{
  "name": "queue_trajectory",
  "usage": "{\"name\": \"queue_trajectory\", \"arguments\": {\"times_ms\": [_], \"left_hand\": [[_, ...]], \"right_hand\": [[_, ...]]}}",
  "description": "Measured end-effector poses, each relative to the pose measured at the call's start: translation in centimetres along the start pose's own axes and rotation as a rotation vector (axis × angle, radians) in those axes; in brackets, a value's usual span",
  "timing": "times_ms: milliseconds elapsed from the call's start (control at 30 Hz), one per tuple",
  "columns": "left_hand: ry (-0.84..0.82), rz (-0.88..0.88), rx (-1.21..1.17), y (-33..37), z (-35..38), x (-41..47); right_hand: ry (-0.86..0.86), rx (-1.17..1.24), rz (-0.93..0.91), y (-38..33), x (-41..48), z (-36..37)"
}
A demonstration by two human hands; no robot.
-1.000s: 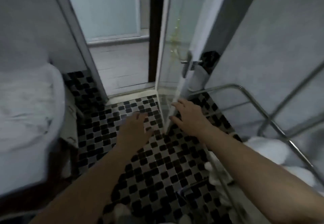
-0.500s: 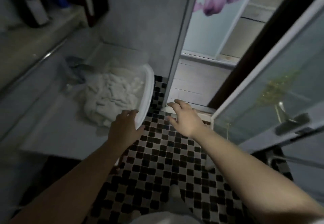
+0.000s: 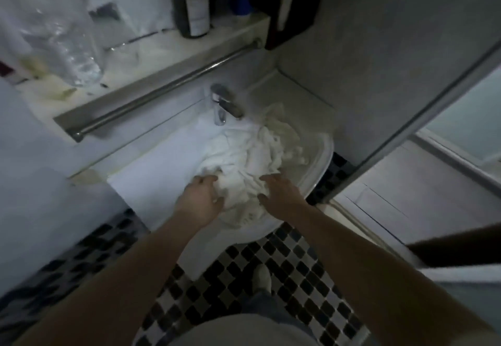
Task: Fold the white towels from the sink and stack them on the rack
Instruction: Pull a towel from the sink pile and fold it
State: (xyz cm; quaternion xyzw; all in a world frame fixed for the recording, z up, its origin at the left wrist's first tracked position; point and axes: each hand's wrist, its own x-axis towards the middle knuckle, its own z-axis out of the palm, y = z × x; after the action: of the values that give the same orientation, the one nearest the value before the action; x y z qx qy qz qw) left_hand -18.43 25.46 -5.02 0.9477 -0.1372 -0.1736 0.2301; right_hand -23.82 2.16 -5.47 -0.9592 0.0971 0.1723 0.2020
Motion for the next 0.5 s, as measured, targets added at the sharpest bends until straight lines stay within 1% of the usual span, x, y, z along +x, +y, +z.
{"name": "queue_trajectory", "arguments": {"times_ms": [133, 200, 300, 333, 400, 500], "left_hand": [[-0.001, -0.144, -0.042, 0.8, 2.0, 0.3], [-0.012, -0.197, -0.072, 1.2, 3.2, 0.0], [-0.042, -0.247, -0.095, 1.6, 4.8, -0.2], [-0.073, -0.248, -0.099, 1.7, 5.1, -0.2], [-0.132, -0.193, -0.114, 2.0, 5.6, -0.3], [-0.117, -0.089, -0.164, 2.6, 5.9, -0.3]], "right_hand": [[-0.167, 0.000, -0.089, 1.1, 3.4, 1.5], [-0.285, 0.015, -0.105, 1.7, 4.0, 2.8], [-0.397, 0.040, -0.107, 2.3, 4.8, 4.3], [-0.392, 0.059, -0.108, 2.4, 5.0, 4.7], [-0.341, 0.161, -0.115, 2.3, 5.3, 4.9], [-0.295, 0.350, -0.158, 1.3, 5.6, 4.3]]}}
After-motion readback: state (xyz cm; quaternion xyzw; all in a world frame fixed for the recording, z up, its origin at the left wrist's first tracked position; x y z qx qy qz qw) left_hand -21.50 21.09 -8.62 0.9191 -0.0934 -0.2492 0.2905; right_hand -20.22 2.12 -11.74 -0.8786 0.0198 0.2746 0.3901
